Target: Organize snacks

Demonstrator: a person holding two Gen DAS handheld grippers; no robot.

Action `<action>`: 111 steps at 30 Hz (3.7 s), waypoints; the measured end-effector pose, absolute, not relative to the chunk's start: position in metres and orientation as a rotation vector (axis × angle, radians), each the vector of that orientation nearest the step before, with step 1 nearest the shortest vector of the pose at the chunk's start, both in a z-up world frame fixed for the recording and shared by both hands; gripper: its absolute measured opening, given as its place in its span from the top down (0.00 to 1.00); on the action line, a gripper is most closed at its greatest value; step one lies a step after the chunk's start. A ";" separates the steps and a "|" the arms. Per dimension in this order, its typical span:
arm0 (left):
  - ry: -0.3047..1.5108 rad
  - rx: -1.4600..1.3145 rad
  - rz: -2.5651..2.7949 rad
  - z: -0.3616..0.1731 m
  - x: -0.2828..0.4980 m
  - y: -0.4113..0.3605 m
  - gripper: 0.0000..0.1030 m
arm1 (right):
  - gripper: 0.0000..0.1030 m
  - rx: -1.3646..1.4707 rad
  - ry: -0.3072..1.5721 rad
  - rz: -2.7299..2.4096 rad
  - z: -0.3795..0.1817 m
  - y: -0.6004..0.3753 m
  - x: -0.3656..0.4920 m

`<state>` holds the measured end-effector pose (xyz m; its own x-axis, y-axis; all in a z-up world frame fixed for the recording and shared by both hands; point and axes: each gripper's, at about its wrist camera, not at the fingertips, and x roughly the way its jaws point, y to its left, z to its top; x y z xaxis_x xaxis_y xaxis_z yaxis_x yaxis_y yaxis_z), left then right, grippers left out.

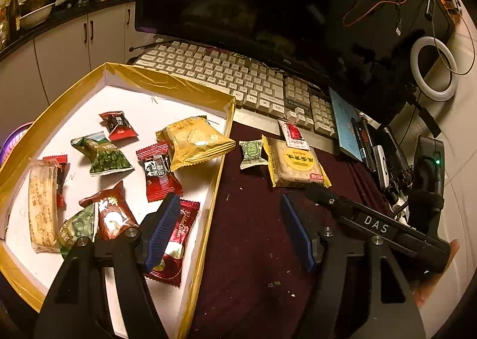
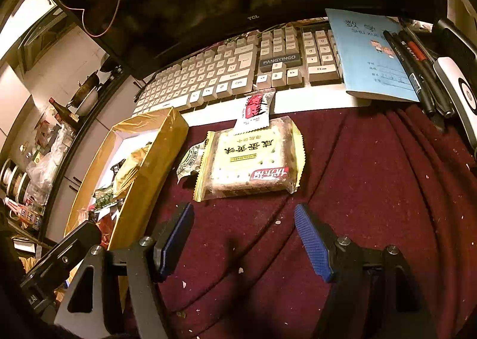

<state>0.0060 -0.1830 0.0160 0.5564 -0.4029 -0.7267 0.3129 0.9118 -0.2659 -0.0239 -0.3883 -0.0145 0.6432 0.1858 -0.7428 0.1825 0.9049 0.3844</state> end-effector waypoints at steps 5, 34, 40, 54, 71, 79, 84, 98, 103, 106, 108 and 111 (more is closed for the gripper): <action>0.888 -0.111 -0.427 0.015 0.006 -0.184 0.34 | 0.30 0.458 0.886 -0.006 -0.015 -0.390 -0.023; 0.888 -0.112 -0.429 0.015 0.008 -0.184 0.34 | 0.30 0.459 0.896 -0.003 -0.016 -0.389 -0.019; 0.888 -0.111 -0.430 0.014 0.008 -0.185 0.34 | 0.30 0.456 0.899 -0.001 -0.017 -0.388 -0.018; 0.885 -0.116 -0.443 0.016 0.008 -0.185 0.34 | 0.30 0.445 0.892 -0.011 -0.010 -0.388 -0.016; 0.922 -0.189 -0.461 0.011 0.019 -0.169 0.34 | 0.30 0.474 0.898 -0.024 -0.007 -0.399 -0.010; 0.919 -0.192 -0.466 0.012 0.019 -0.169 0.34 | 0.30 0.466 0.928 -0.050 -0.006 -0.415 0.018; 0.918 -0.196 -0.464 0.013 0.019 -0.169 0.34 | 0.30 0.431 0.938 -0.063 0.005 -0.417 0.046; 0.912 -0.209 -0.466 0.014 0.014 -0.163 0.34 | 0.67 0.172 1.022 -0.162 -0.016 -0.388 0.102; 0.913 -0.198 -0.467 0.015 0.013 -0.164 0.34 | 0.70 0.149 0.961 -0.151 -0.005 -0.377 0.084; 0.911 -0.179 -0.468 0.016 0.011 -0.170 0.34 | 0.70 0.198 0.905 -0.128 0.009 -0.382 0.064; 0.914 -0.164 -0.469 0.016 0.009 -0.176 0.34 | 0.70 0.251 0.875 -0.123 0.015 -0.391 0.046; 0.918 -0.130 -0.472 0.015 0.009 -0.186 0.34 | 0.70 0.357 0.839 -0.099 0.021 -0.408 0.015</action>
